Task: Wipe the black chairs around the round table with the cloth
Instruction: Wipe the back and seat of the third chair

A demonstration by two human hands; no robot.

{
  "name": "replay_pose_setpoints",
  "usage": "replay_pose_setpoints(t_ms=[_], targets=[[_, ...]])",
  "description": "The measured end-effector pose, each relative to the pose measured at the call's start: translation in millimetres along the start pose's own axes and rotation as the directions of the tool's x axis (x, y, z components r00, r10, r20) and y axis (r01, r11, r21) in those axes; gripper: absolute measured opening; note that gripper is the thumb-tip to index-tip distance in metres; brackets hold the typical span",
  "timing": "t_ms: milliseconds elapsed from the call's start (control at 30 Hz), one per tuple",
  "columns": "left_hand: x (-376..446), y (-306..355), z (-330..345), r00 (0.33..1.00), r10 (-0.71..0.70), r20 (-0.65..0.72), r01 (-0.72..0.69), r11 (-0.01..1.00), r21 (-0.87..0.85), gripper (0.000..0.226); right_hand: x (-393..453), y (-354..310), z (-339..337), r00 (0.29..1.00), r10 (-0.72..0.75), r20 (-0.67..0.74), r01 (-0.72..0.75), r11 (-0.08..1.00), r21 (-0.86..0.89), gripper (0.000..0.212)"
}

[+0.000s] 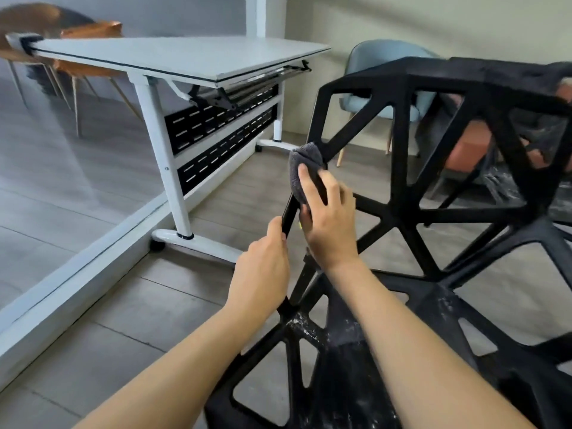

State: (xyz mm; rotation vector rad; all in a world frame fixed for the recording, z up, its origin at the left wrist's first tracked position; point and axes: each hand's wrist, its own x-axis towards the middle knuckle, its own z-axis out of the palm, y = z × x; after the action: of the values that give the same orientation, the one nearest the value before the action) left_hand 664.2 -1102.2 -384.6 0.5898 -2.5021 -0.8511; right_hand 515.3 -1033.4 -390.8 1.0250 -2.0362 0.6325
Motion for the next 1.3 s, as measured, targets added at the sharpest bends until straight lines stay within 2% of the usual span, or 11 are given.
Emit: replay_pose_setpoints(t_ms=[133, 233, 433, 533, 633, 767, 867, 1000, 1167, 1233, 1300], targets=[[-1, 3, -3, 1.0, 0.03, -0.008, -0.03, 0.999, -0.044, 0.021, -14, 3, 5, 0.999, -0.016, -0.049, 0.015, 1.0, -0.017, 0.055], [0, 1, -2, 1.0, 0.02, 0.004, -0.019, 0.998, -0.057, 0.024, -27, 0, 2, 1.0, 0.022, -0.016, -0.022, 1.0, -0.017, 0.054], [-2, 2, -2, 0.999, 0.033, 0.012, -0.033, 0.999, -0.035, 0.021, -101, 32, -19, 0.926, 0.233, 0.298, -0.214, 0.972, -0.093, 0.054], [-1, 2, -3, 0.999, 0.039, 0.011, -0.039, 0.999, -0.024, 0.02, -61, 10, -20, 0.939, 0.278, 0.202, -0.298, 0.952, 0.076, 0.051], [0, 3, -3, 0.998, 0.067, 0.011, -0.067, 0.998, 0.003, 0.021, -8, -22, -14, 0.971, 0.231, 0.062, -0.239, 0.954, 0.18, 0.048], [0, 3, -3, 0.997, 0.082, -0.009, -0.081, 0.996, 0.042, 0.023, -25, -31, -13, 0.963, 0.27, 0.014, -0.262, 0.92, 0.293, 0.044], [1, 3, -2, 0.995, 0.094, -0.019, -0.093, 0.995, 0.048, 0.021, -35, -32, -14, 0.971, 0.23, -0.07, -0.19, 0.912, 0.363, 0.05], [2, -1, -1, 0.997, 0.082, -0.003, -0.082, 0.996, 0.02, 0.023, -26, -29, 9, 0.973, 0.229, -0.018, -0.21, 0.921, 0.329, 0.046], [-1, 1, -3, 0.996, 0.083, 0.013, -0.083, 0.996, -0.022, 0.023, -47, -23, 16, 0.973, 0.191, 0.13, -0.206, 0.972, 0.116, 0.041], [-1, 2, -6, 0.997, 0.077, 0.017, -0.077, 0.996, -0.044, 0.023, -59, -26, 14, 0.943, 0.26, 0.207, -0.276, 0.96, 0.054, 0.038], [-1, 3, -6, 0.998, 0.048, 0.027, -0.047, 0.998, -0.048, 0.024, -70, -24, 7, 0.863, 0.413, 0.291, -0.432, 0.902, 0.0, 0.035]])
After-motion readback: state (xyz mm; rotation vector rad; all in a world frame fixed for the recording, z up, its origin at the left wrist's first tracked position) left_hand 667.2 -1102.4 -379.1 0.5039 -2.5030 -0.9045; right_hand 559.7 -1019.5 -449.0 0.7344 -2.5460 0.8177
